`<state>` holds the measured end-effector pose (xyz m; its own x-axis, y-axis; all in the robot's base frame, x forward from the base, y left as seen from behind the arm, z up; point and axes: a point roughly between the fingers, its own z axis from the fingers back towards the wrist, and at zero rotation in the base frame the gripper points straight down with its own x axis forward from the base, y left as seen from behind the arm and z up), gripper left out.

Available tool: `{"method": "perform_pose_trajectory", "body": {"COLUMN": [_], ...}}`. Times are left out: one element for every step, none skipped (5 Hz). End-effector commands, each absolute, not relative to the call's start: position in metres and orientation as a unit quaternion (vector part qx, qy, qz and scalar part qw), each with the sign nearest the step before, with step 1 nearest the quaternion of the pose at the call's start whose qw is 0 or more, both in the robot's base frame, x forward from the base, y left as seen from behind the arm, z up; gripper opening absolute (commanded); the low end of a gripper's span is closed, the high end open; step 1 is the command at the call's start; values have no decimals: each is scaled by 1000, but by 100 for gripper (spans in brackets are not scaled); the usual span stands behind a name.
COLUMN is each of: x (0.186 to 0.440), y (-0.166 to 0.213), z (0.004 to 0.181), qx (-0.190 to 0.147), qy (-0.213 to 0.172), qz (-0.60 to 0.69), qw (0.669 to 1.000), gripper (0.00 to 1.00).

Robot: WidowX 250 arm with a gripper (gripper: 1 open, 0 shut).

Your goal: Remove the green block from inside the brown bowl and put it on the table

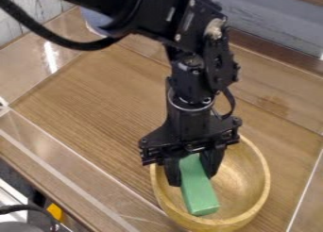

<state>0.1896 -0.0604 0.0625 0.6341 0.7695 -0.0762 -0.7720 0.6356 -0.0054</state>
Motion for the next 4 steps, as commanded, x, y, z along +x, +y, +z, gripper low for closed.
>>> {"method": "perform_pose_trajectory", "body": {"x": [200,201,201,202], "y": [-59,-58,-57,-56], "z": [74,75,75,75], "qx": [-35,-36,-37,-37], "qy": [11,11,10,10], "qz": [432,433,434,434], "qw": [901,901,900,900], "gripper": [0,0,0,0]}}
